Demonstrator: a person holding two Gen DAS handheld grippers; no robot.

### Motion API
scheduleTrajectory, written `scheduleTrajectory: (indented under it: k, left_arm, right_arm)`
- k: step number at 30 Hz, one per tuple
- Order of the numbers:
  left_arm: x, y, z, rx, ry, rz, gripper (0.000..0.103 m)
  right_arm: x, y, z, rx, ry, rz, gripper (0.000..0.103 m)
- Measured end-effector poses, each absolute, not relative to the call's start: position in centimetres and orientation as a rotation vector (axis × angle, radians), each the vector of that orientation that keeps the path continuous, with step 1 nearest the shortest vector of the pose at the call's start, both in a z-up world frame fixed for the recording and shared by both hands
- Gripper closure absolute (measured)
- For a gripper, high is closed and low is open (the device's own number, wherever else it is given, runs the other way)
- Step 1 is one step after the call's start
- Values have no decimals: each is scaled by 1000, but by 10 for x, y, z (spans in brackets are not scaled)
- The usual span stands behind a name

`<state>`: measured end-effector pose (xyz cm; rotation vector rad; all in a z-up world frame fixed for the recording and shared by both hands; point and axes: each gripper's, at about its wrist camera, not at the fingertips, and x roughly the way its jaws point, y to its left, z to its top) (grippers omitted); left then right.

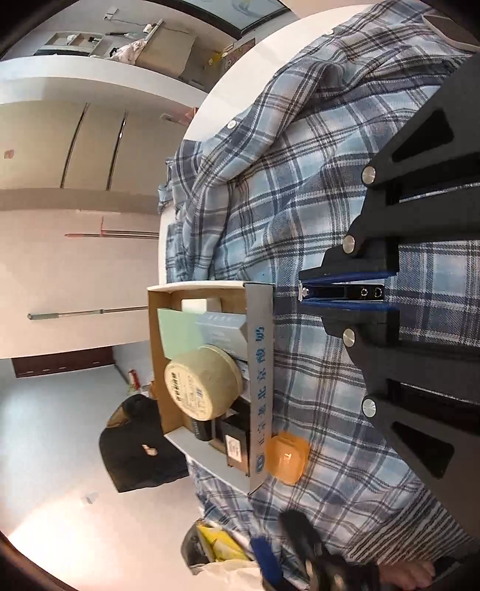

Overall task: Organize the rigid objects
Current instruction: 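Grasp the orange translucent container with the left gripper while the right holds the clip, then carry the orange container and silver clip over the cardboard box with both grippers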

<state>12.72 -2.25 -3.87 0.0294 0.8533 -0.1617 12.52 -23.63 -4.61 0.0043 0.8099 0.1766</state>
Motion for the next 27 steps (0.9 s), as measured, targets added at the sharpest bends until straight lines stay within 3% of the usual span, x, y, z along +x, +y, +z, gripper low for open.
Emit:
scheduleTrajectory:
  k: [5, 9, 11, 12, 14, 20, 27]
  left_arm:
    - [161, -31, -68, 91, 983, -132, 0]
    - [174, -21, -78, -24, 1024, -142, 2]
    - [180, -18, -83, -73, 1046, -173, 17]
    - [182, -17, -85, -100, 1058, -199, 18]
    - [182, -12, -87, -144, 1075, -194, 40]
    - [163, -11, -75, -60, 1047, -152, 40]
    - [129, 15, -19, -105, 903, -139, 40]
  right_arm:
    - [119, -242, -42, 13, 767, 180, 94]
    - [116, -242, -42, 7, 763, 186, 94]
    - [115, -242, -41, 0, 759, 186, 94]
    - [115, -242, -41, -2, 757, 187, 94]
    - [115, -241, -40, -3, 755, 189, 94]
    - [116, -243, -41, 10, 760, 187, 94]
    - [116, -248, -39, 34, 739, 176, 94]
